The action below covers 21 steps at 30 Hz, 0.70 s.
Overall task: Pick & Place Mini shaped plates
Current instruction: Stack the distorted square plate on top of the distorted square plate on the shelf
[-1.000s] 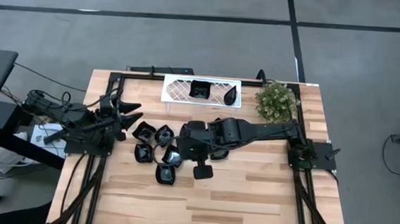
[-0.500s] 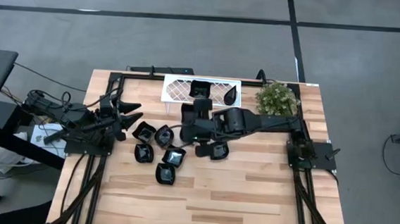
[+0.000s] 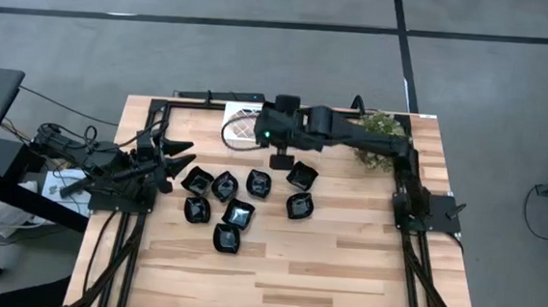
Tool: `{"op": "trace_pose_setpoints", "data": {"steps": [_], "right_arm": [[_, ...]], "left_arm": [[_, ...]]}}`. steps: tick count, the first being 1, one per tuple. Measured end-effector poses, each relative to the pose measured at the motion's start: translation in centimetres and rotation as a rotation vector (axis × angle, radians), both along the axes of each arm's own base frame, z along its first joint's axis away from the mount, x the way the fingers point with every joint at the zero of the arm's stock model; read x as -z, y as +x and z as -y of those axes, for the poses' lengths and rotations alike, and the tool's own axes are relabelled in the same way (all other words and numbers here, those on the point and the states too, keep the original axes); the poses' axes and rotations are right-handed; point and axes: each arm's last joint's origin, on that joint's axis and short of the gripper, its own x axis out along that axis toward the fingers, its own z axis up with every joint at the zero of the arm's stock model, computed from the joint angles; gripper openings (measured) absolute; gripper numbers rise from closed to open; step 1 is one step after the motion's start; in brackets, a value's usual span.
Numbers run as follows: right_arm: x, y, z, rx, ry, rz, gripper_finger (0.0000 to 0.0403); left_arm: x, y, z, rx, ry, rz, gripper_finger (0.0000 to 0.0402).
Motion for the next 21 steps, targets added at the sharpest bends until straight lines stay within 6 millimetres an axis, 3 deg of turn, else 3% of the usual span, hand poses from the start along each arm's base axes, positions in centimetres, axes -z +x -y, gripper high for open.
{"op": "trace_pose_setpoints", "data": {"steps": [10,21], "right_arm": [[1.1,1.4,4.5,-0.010,0.072,0.071,0.0000],[6.4,3.9,6.7,0.006,0.107,-0.082,0.0000]], "left_arm": [[0.0,0.0,0.0,0.000,0.000,0.000,0.0214],[0.1,0.1,0.0,-0.001,0.003,-0.005,0.0214]]}}
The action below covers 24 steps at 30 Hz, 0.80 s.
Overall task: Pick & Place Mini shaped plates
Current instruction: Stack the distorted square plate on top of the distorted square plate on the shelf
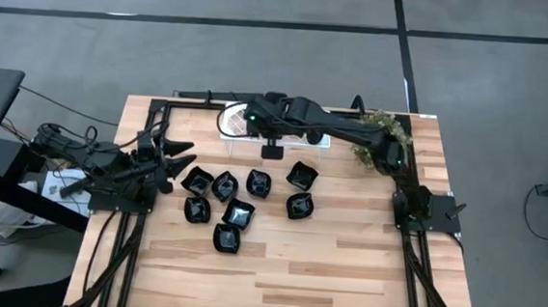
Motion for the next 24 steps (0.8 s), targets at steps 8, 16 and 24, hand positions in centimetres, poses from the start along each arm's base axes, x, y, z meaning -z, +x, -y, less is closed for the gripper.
{"op": "trace_pose_setpoints", "data": {"steps": [8,16,24], "right_arm": [[1.4,0.5,-0.4,0.004,-0.005,-0.058,0.0000],[1.1,0.2,-1.1,0.007,0.006,-0.074,0.0000],[1.2,0.0,-1.0,0.010,0.010,-0.096,0.0000]], "left_arm": [[0.2,0.2,0.1,0.000,0.005,-0.013,0.0214],[0.2,0.2,0.1,0.000,0.005,-0.012,0.0214],[0.1,0.2,0.1,0.000,0.005,-0.012,0.0214]]}}
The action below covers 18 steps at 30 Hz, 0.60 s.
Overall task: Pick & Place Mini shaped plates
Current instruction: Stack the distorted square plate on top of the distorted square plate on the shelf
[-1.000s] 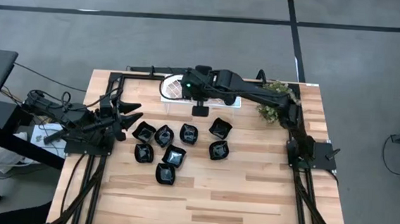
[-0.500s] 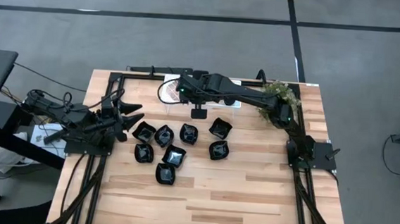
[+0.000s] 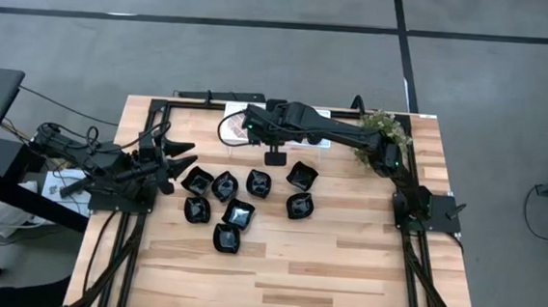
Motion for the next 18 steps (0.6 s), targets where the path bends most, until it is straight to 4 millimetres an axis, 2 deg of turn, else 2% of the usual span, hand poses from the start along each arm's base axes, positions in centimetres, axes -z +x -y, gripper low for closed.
{"op": "trace_pose_setpoints", "data": {"steps": [7,18], "right_arm": [[0.00,-0.01,0.04,0.001,0.000,-0.001,0.0006],[0.08,-0.21,-0.03,0.000,0.005,-0.023,0.0049]], "left_arm": [[0.00,0.00,0.00,0.000,0.000,0.000,0.0214],[0.00,0.00,0.00,0.000,0.000,0.000,0.0214]]}}
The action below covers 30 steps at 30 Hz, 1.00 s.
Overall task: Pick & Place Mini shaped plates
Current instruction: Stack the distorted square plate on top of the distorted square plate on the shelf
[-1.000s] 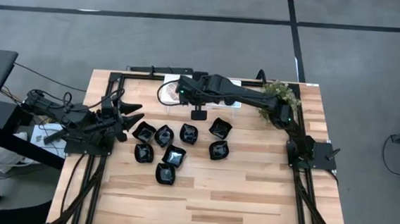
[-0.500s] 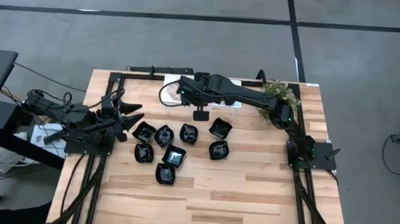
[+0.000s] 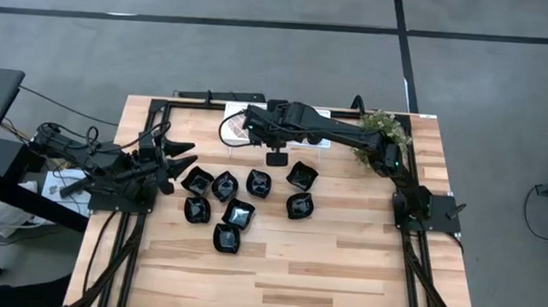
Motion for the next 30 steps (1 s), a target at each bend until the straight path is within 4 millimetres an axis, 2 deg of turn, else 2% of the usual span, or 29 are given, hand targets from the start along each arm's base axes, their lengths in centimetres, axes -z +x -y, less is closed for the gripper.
{"op": "trace_pose_setpoints", "data": {"steps": [7,20,30], "right_arm": [[0.0,-0.1,0.0,-0.007,-0.001,-0.011,0.0065],[-1.3,-0.6,-0.1,-0.031,-0.012,-0.001,0.0066],[-1.3,-0.7,-0.1,-0.039,-0.013,-0.011,0.0066]], "left_arm": [[0.0,0.0,0.0,0.000,0.000,0.000,0.0214],[0.0,0.0,0.0,0.000,0.000,0.000,0.0214],[0.0,0.0,0.0,0.000,0.000,0.000,0.0214]]}}
